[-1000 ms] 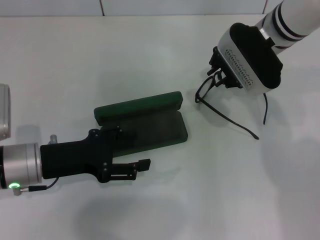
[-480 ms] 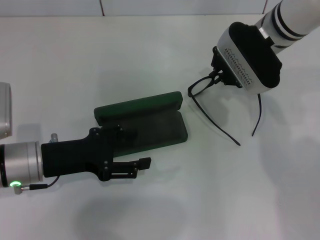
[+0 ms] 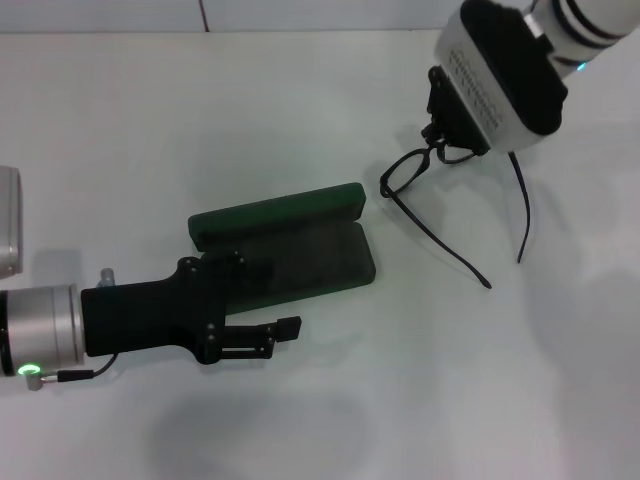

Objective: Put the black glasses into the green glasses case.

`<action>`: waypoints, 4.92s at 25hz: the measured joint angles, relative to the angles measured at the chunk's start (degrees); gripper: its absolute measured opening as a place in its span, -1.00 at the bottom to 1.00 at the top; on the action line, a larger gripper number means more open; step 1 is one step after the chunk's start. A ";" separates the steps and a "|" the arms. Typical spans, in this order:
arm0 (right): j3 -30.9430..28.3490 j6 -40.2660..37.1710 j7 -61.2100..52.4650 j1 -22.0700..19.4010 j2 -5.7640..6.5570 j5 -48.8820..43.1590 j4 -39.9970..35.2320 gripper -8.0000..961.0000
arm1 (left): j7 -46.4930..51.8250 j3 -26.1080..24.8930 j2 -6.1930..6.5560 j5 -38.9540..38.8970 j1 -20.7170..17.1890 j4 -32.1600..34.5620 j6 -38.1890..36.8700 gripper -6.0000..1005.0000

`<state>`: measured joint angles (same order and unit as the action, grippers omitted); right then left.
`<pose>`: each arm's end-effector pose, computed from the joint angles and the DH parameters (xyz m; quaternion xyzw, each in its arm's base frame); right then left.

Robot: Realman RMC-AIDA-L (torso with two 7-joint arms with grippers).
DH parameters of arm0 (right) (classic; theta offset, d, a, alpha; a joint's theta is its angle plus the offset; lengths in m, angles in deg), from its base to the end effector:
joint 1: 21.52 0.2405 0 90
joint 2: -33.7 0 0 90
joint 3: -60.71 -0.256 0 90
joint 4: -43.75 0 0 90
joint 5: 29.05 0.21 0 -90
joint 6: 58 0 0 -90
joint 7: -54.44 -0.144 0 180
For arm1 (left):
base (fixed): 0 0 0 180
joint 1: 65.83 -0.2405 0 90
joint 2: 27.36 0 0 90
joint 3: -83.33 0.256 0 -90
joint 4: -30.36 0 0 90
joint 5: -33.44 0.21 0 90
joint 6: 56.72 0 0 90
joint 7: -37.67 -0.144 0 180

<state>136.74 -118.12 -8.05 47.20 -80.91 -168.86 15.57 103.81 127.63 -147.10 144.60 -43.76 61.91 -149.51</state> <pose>0.1088 0.4640 -0.0486 -0.8972 -0.3697 -0.2260 0.0851 -0.2920 0.2687 -0.0286 -0.9406 -0.1941 -0.2611 0.0975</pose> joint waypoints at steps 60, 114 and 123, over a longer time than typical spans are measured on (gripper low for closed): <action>-1.11 3.29 -6.36 4.44 -1.58 -5.33 8.08 0.49 | -0.84 1.49 -0.12 0.02 0.45 -3.07 0.12 0.72; -9.52 -10.76 -13.08 6.41 4.08 -4.57 6.57 -0.90 | -0.67 1.50 -0.05 0.00 1.95 -3.43 0.14 0.72; -11.99 -15.85 -20.23 4.95 5.74 -4.28 4.18 -0.90 | -0.24 1.49 0.04 -0.54 2.52 -3.41 -0.13 0.72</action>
<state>124.75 -133.97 -28.27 52.15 -75.18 -173.13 19.76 103.56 129.12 -147.06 144.06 -41.24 58.50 -149.64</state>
